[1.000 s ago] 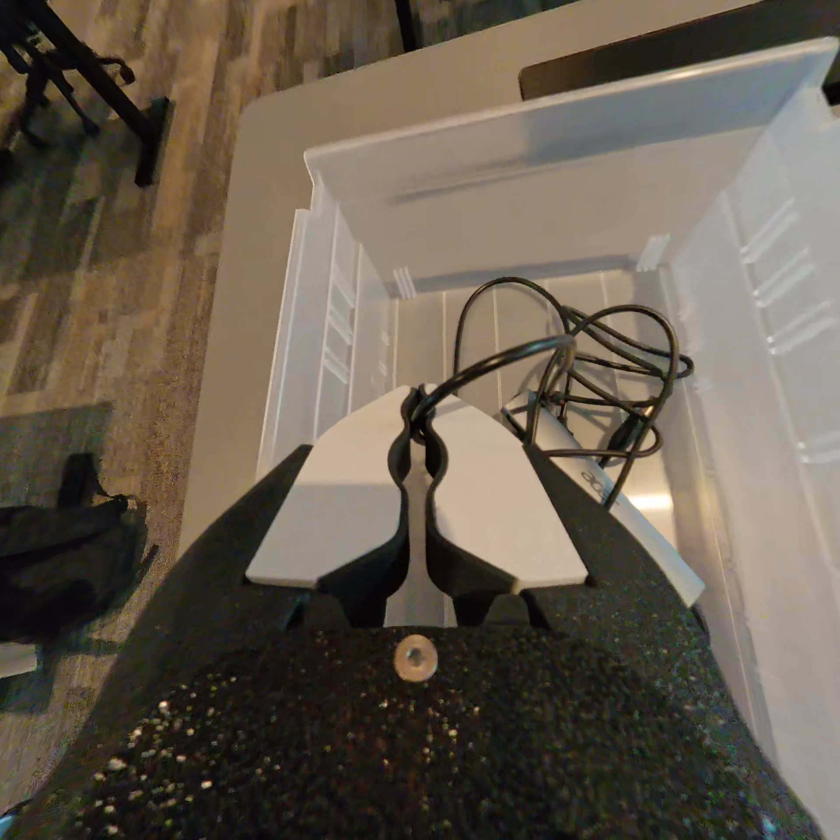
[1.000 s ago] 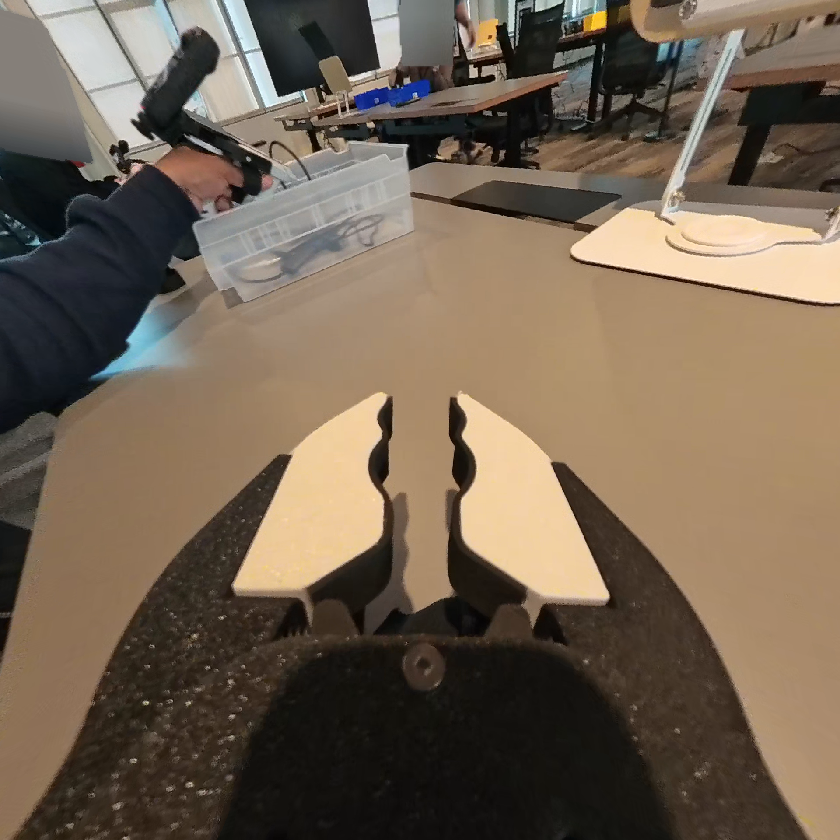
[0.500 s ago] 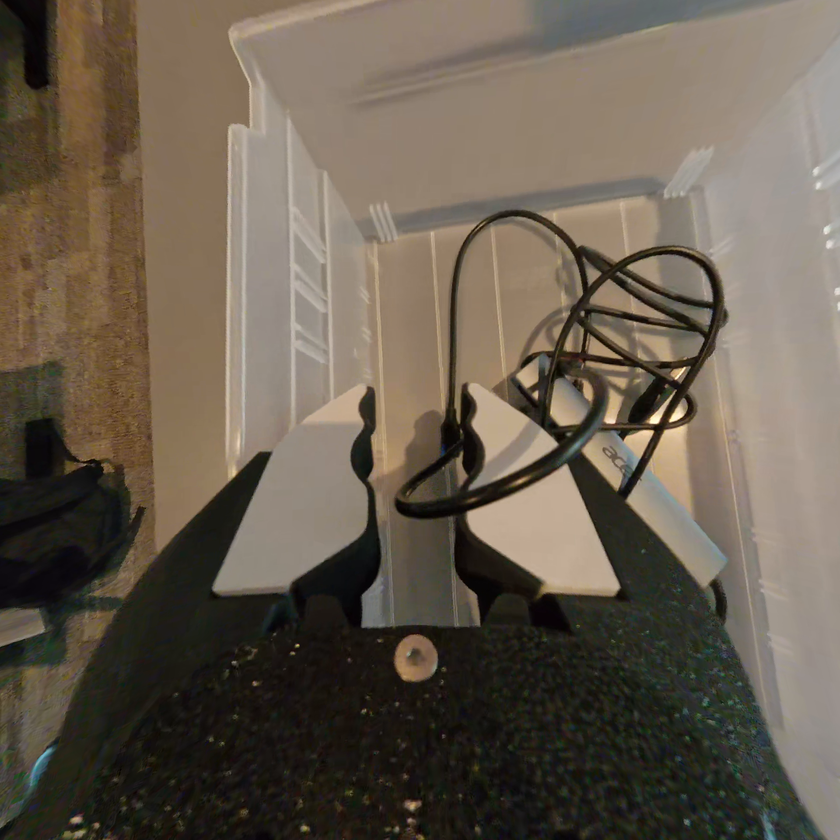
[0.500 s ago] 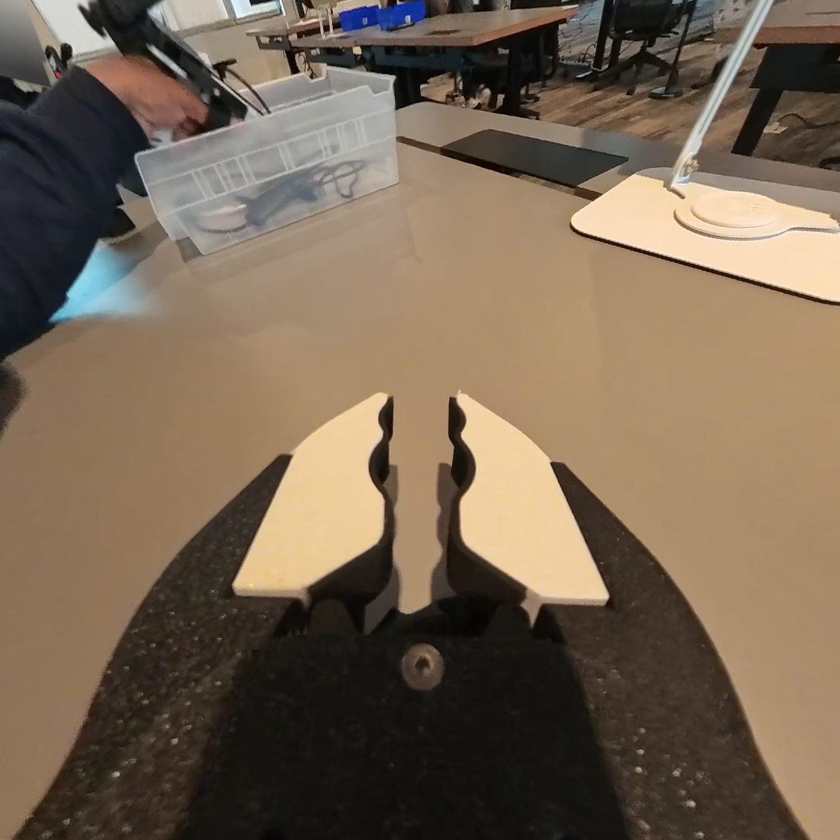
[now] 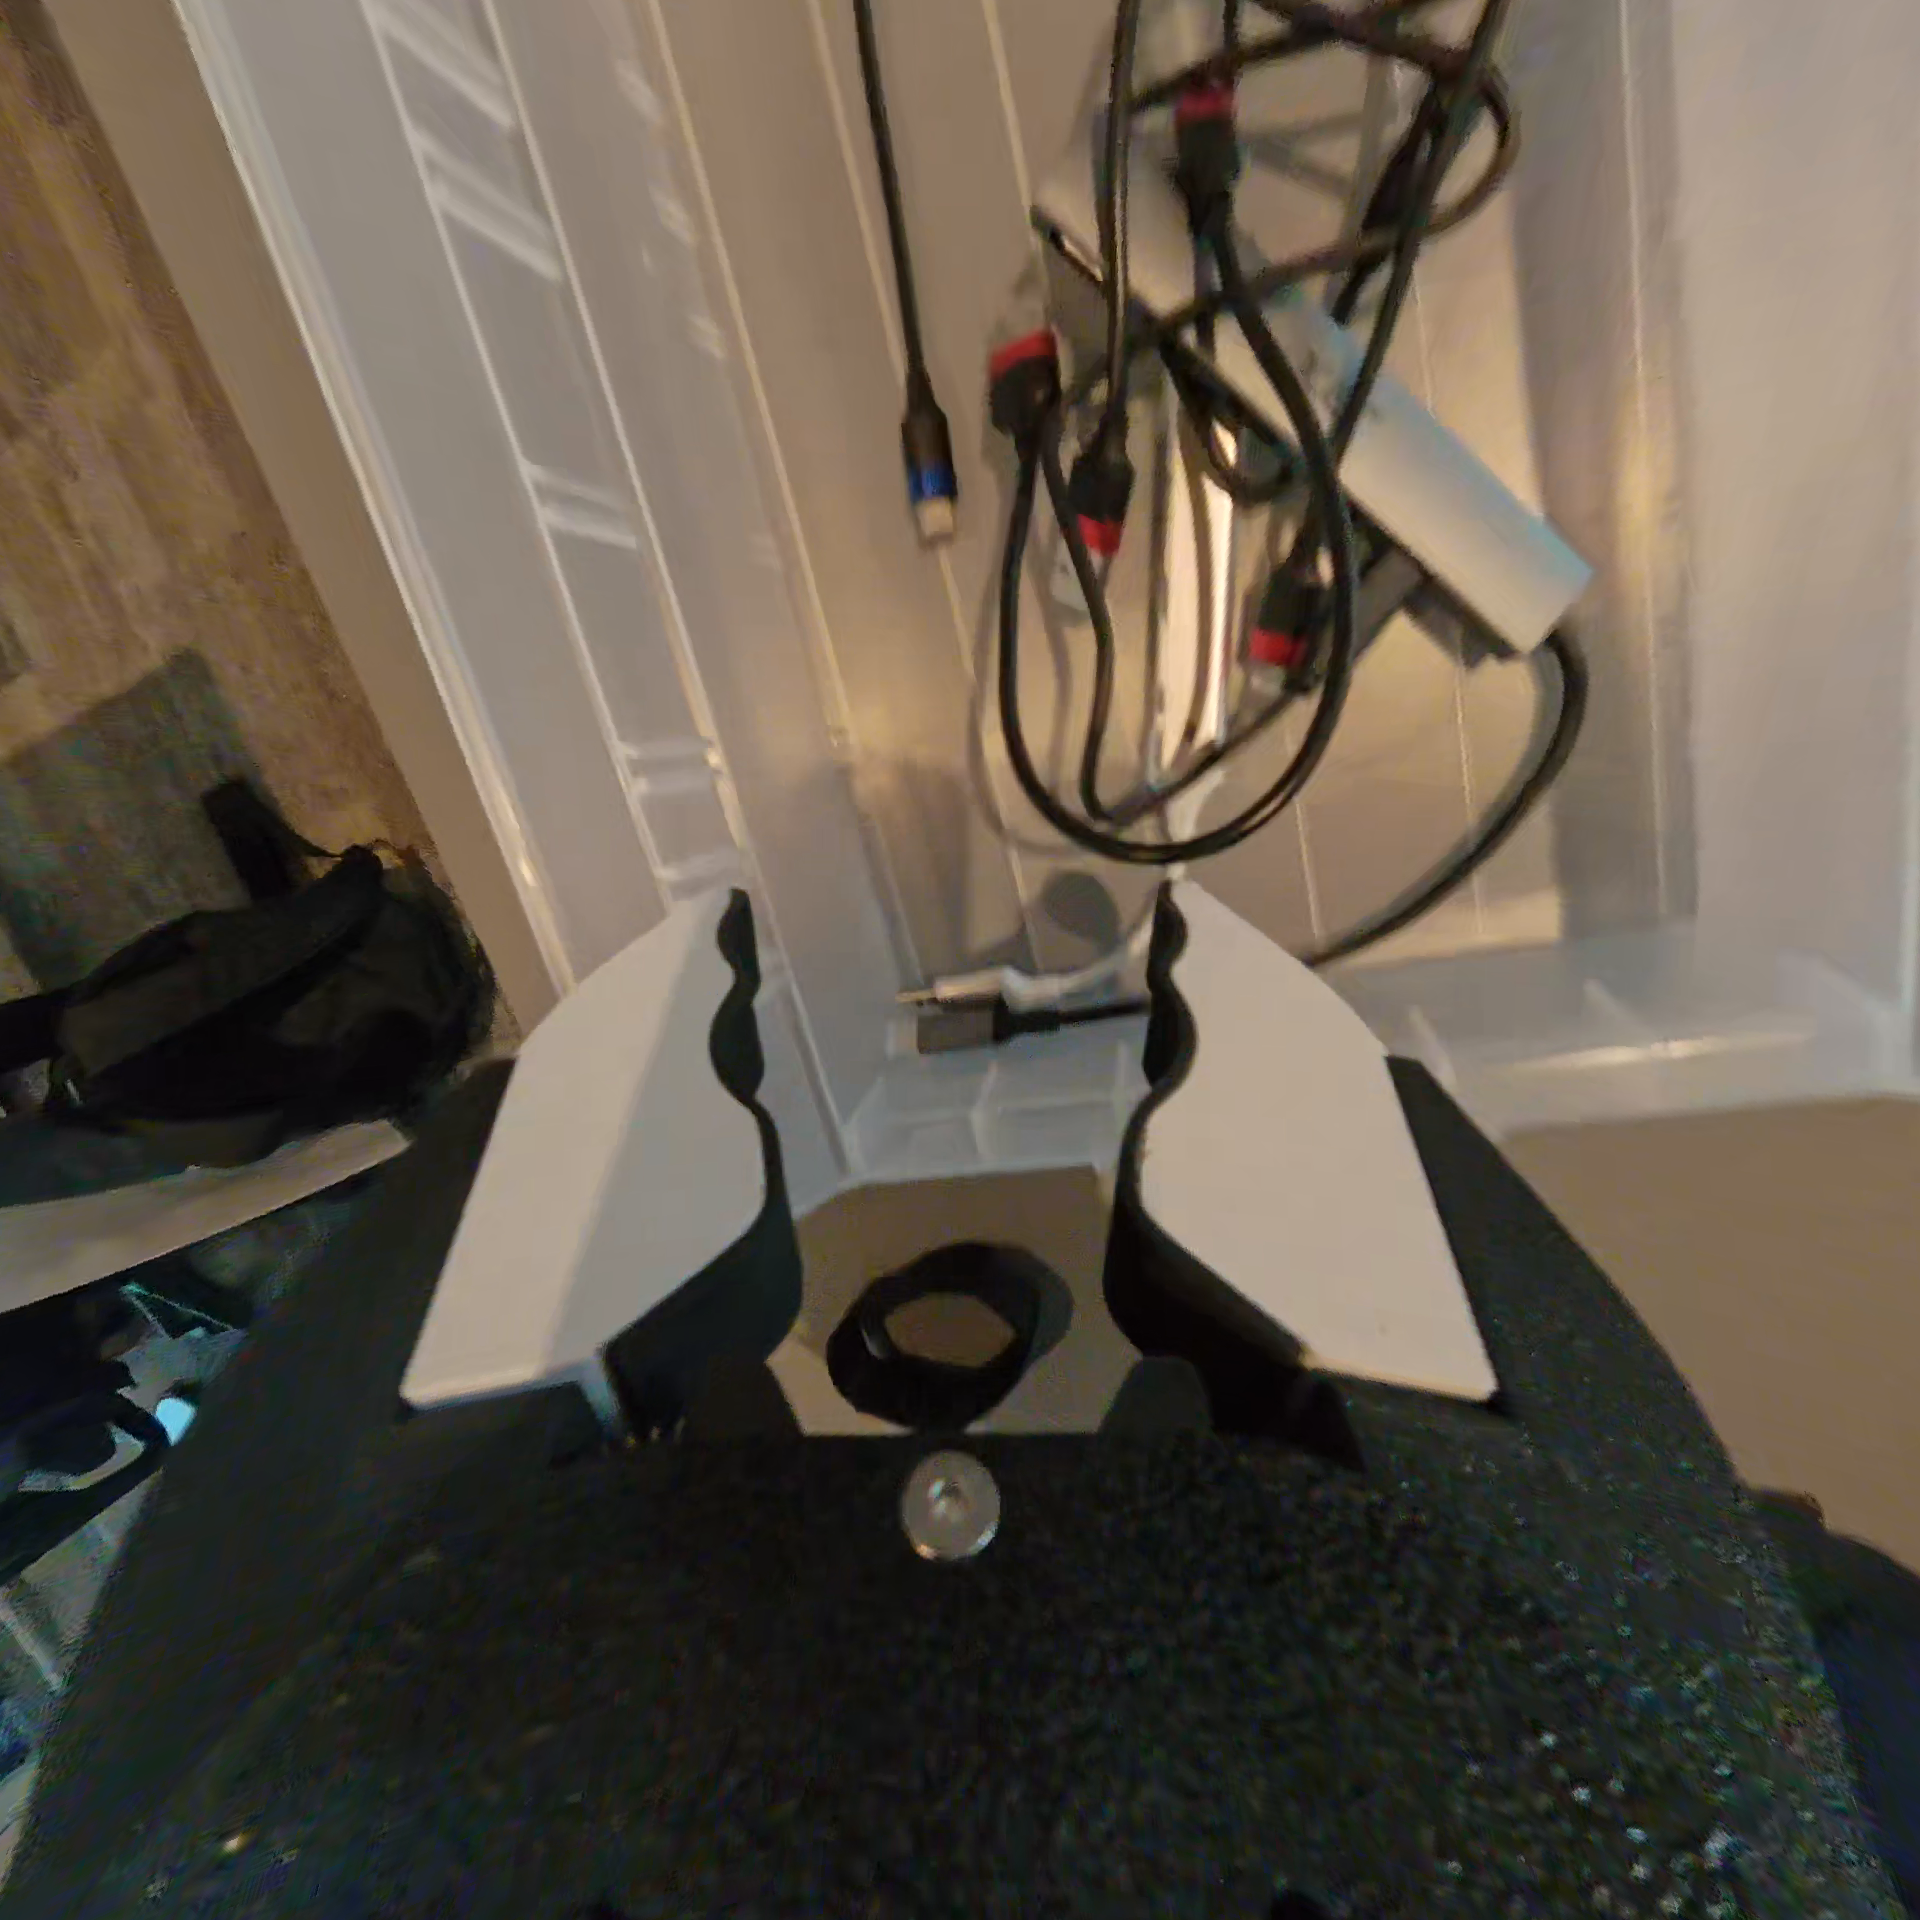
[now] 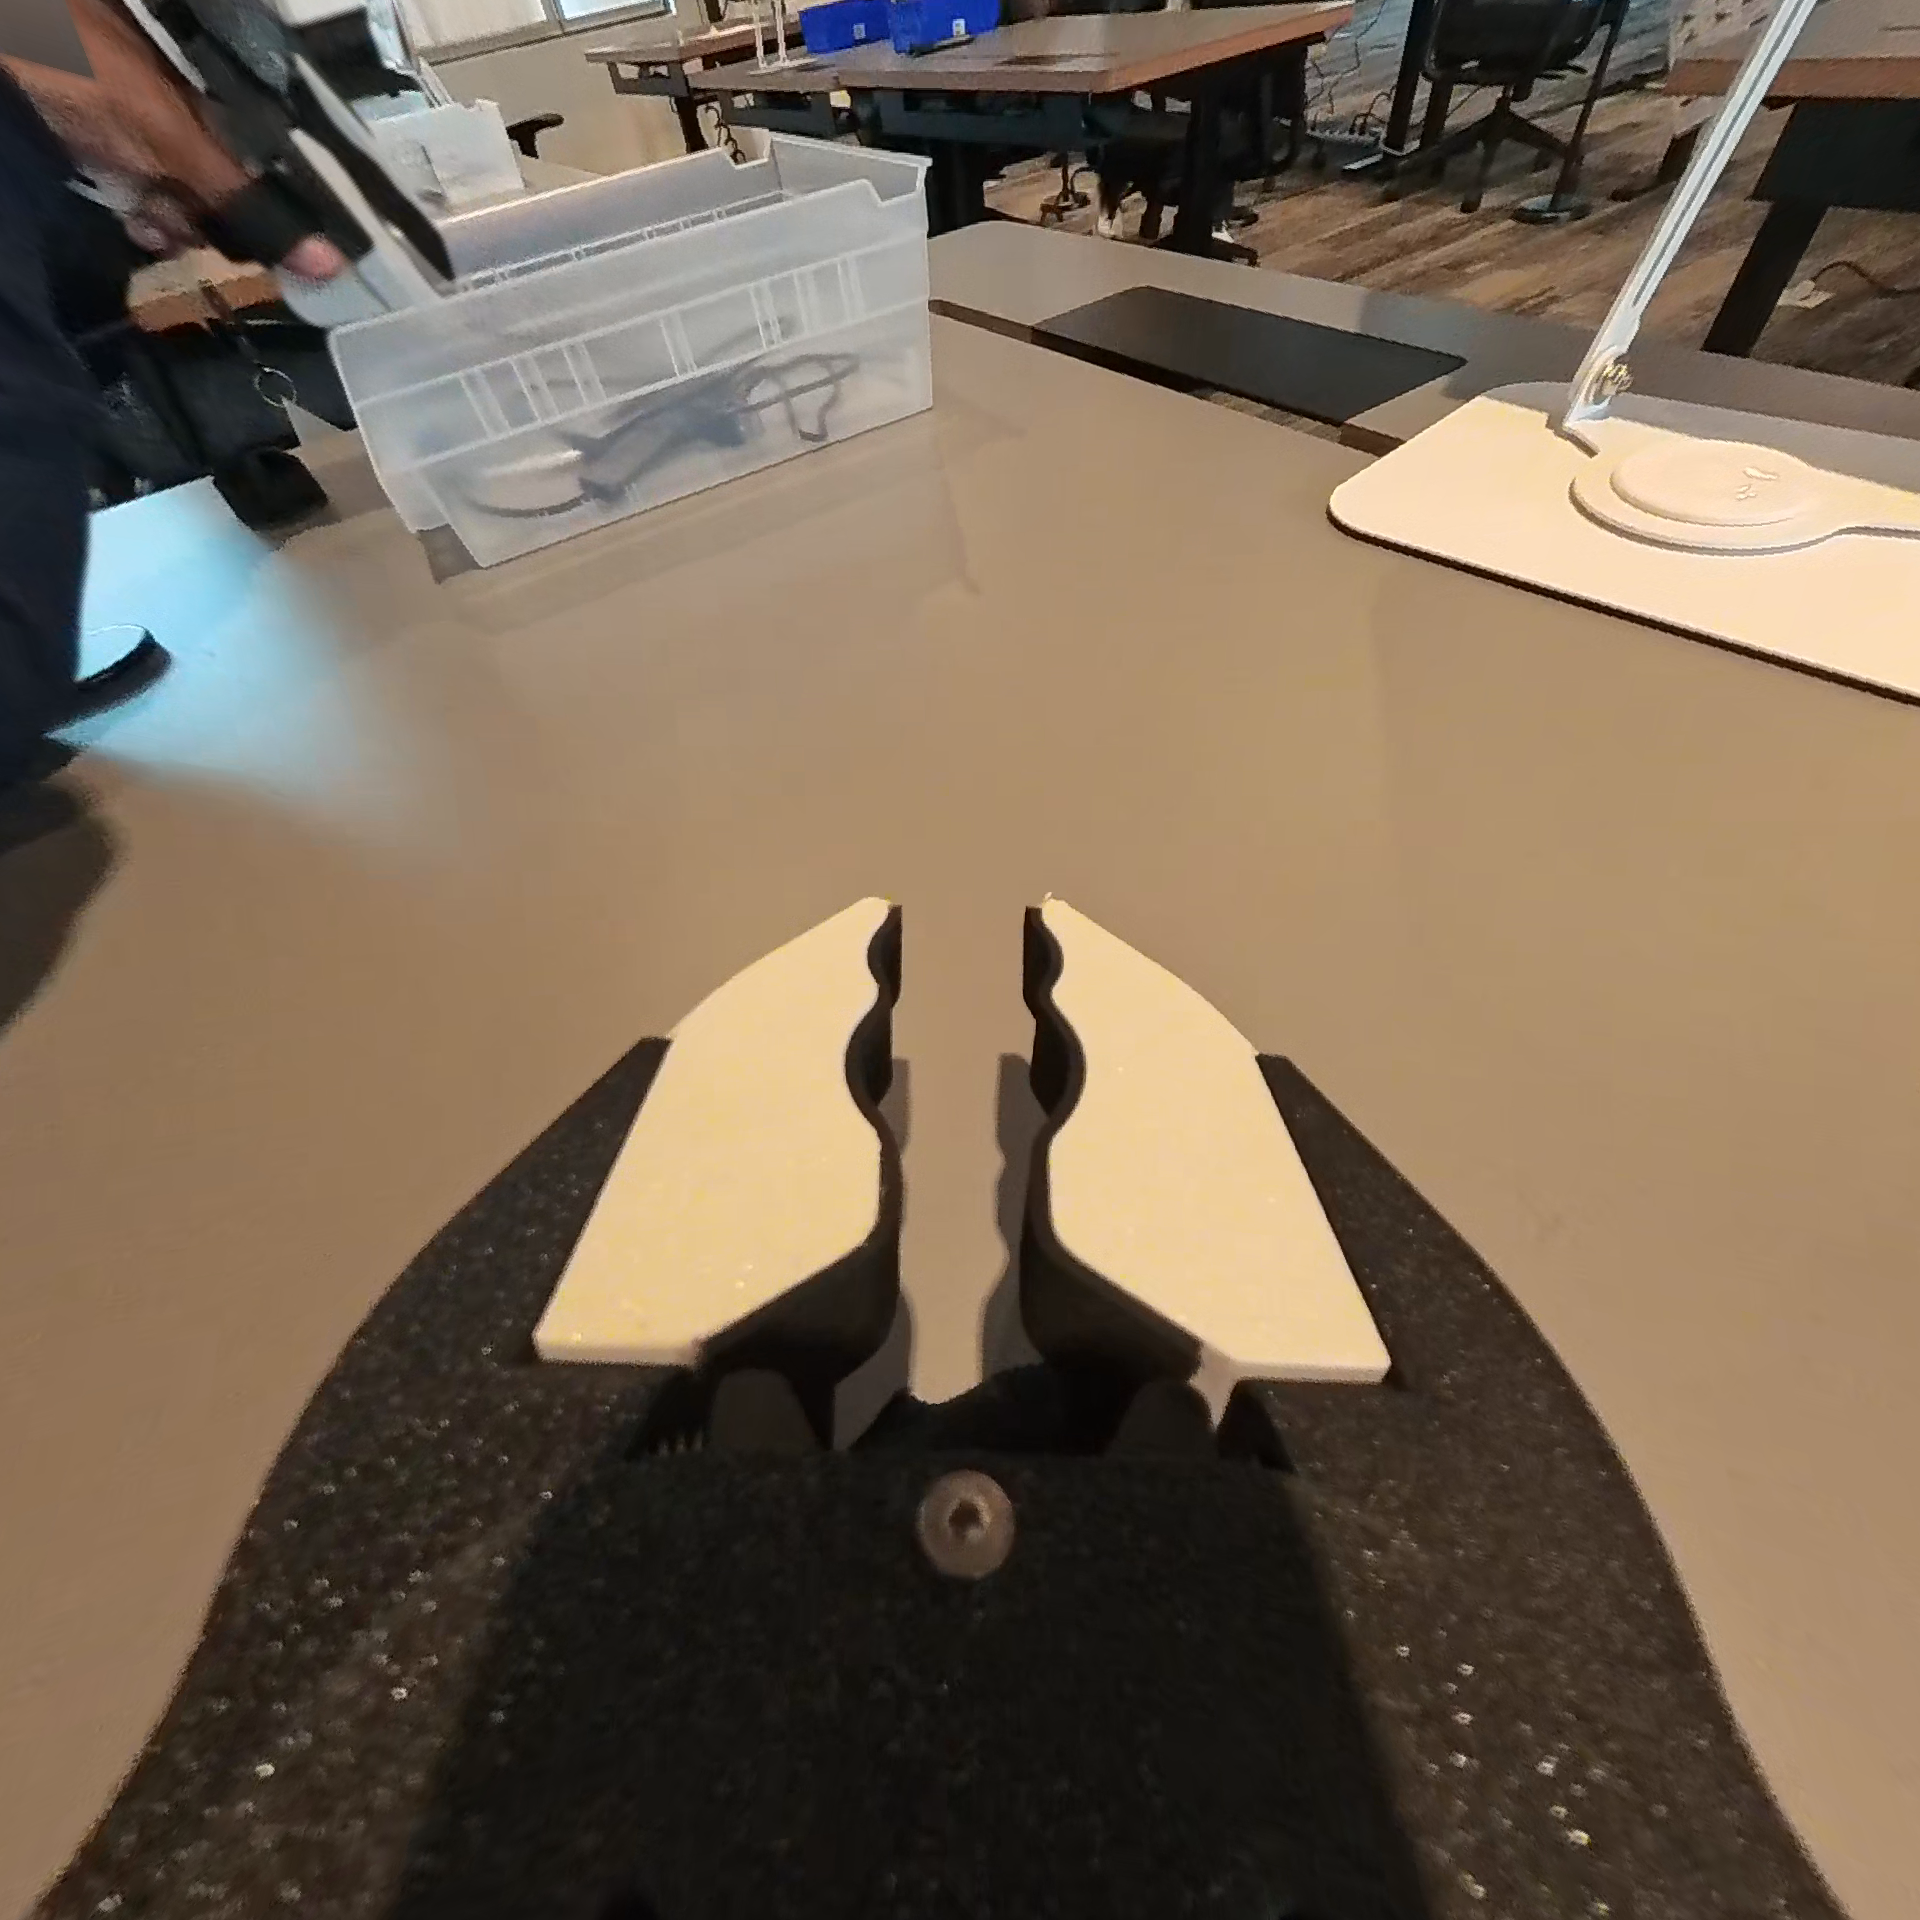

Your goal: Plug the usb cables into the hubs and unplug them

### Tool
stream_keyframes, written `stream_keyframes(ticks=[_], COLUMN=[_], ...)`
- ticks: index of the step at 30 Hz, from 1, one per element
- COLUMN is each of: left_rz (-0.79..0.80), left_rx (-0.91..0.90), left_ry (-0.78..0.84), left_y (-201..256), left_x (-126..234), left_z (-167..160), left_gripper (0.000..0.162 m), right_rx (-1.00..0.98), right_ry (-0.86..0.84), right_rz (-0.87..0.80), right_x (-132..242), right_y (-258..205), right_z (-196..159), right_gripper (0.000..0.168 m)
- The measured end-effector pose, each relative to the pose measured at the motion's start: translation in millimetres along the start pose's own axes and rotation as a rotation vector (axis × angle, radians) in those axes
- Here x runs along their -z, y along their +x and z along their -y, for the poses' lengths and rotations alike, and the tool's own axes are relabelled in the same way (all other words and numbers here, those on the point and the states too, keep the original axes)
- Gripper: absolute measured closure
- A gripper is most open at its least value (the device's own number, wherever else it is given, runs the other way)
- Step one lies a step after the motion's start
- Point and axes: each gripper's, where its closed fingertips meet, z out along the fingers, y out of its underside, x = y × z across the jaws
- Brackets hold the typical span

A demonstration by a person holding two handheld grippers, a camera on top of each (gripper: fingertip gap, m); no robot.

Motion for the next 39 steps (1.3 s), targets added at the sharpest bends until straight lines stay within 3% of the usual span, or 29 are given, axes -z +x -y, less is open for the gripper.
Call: stream_keyframes(ticks=[3,6,9,11,12,17,23,31,39], left_rz=[-0.024,0.013,0.004,-0.147,-0.238,-0.333,-0.415,-0.378,-0.481], left_rx=[-0.019,-0.015,-0.015,-0.038,-0.087,-0.226,-0.141,-0.142,-0.173], left_ry=[-0.013,0.107,0.404,0.591,0.597,0.258,0.132,0.036,0.1], left_y=[6.8,7.6,18.1,45.8,63.9,90.3,100.2,98.2,108.5], left_x=[8.3,29.1,59.3,73.9,71.0,-2.1,-37.7,-41.0,-28.9], left_z=[-10.5,9.1,63.4,97.8,102.6,72.2,63.8,47.6,49.7], left_gripper=[0.088,0.088,0.093,0.104,0.113,0.114,0.116,0.118,0.13], right_rx=[0.0,-0.004,-0.004,-0.003,-0.002,0.004,0.0,-0.011,-0.021], right_ry=[-0.002,-0.004,-0.007,-0.009,-0.008,0.001,0.004,0.018,0.016], right_rz=[0.002,0.005,0.004,0.003,0.004,0.01,0.023,0.033,0.035], right_x=[-0.3,-0.4,-0.8,-1.0,-1.0,0.2,0.6,2.2,1.8], right_y=[-0.2,-0.1,0.0,-0.1,-0.3,-1.8,-2.8,-2.9,-2.0], right_z=[-0.3,-0.6,-1.0,-1.2,-1.1,-0.3,0.1,1.6,1.4], right_gripper=[0.147,0.147,0.147,0.147,0.147,0.147,0.148,0.149,0.149])
